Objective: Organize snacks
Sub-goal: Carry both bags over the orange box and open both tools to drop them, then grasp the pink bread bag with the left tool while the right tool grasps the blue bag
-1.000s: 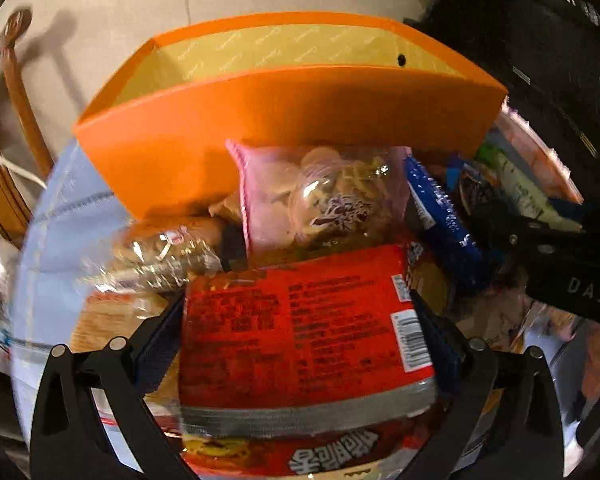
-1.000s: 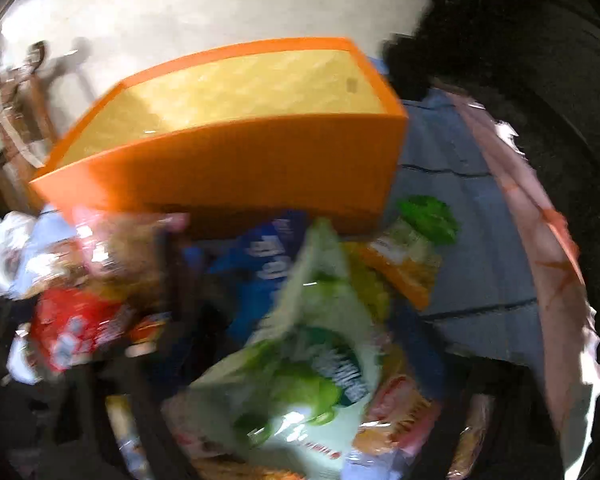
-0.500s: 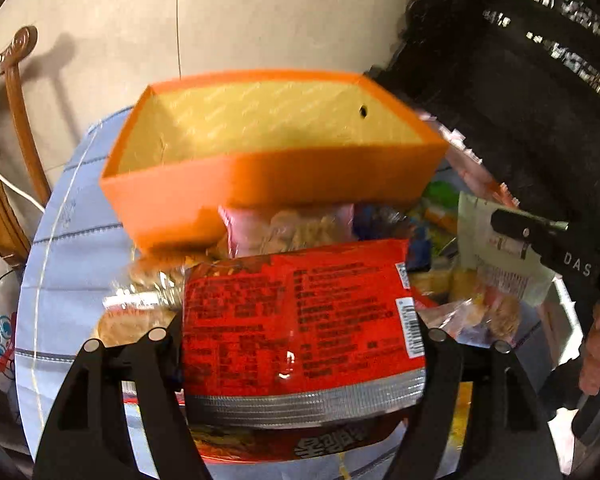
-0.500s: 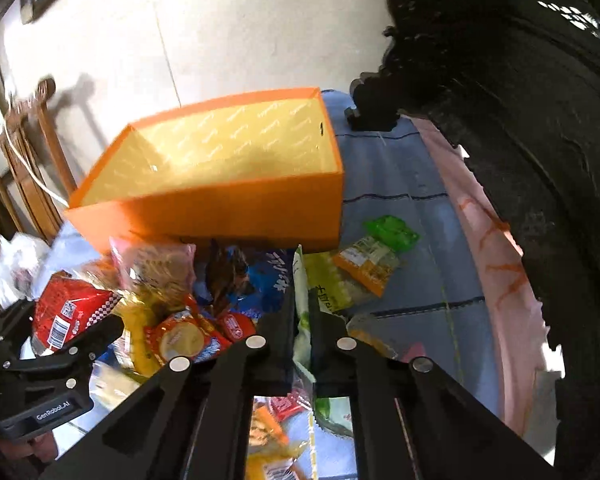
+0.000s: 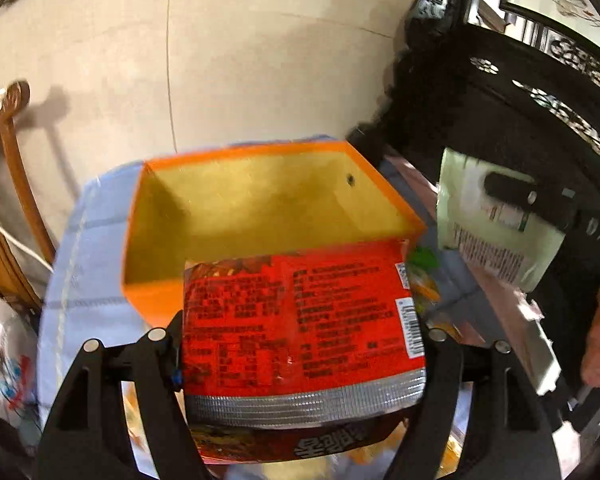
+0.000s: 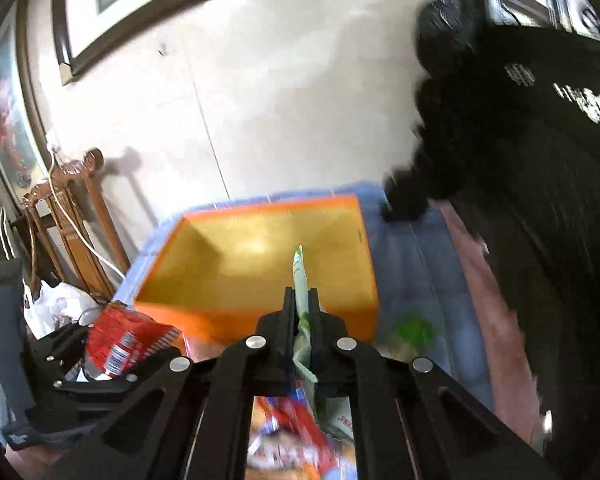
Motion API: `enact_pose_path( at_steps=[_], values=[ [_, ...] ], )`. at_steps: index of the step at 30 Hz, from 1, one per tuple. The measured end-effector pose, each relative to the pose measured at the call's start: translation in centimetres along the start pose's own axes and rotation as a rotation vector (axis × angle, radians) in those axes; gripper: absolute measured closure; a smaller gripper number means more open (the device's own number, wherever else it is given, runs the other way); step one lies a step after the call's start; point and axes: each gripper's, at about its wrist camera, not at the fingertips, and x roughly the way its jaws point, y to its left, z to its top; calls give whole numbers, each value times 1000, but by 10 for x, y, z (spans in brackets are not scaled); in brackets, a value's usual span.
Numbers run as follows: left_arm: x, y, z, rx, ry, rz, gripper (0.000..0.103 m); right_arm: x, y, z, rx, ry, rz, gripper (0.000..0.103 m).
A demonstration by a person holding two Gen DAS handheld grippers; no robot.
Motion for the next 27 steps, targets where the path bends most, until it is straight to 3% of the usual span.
enact_pose_path(
  at_steps=[6,13,14,15,16,17,23,27],
  values=[
    [36,28,39,-16,3,57,30,53,8,44,-22,-3,42,98],
    [73,53,53,-51,30,83,30,106,16,50,-90,52,56,96],
    [78,54,54,-50,38,89,26,114,18,49,-105,64,47,94],
    [81,53,54,-50,46,96,15,119,18,48,-118,73,19,88],
    [84,55,54,-57,52,106,6,121,16,46,-118,76,1,46],
    [84,58,53,-72,56,126,4,118,12,44,-103,55,-14,10],
    [64,77,37,-181,83,121,4,83,-8,30,-67,29,-33,10],
    [37,67,13,-102,55,165,4,55,-13,-2,-89,66,-45,10]
  ],
)
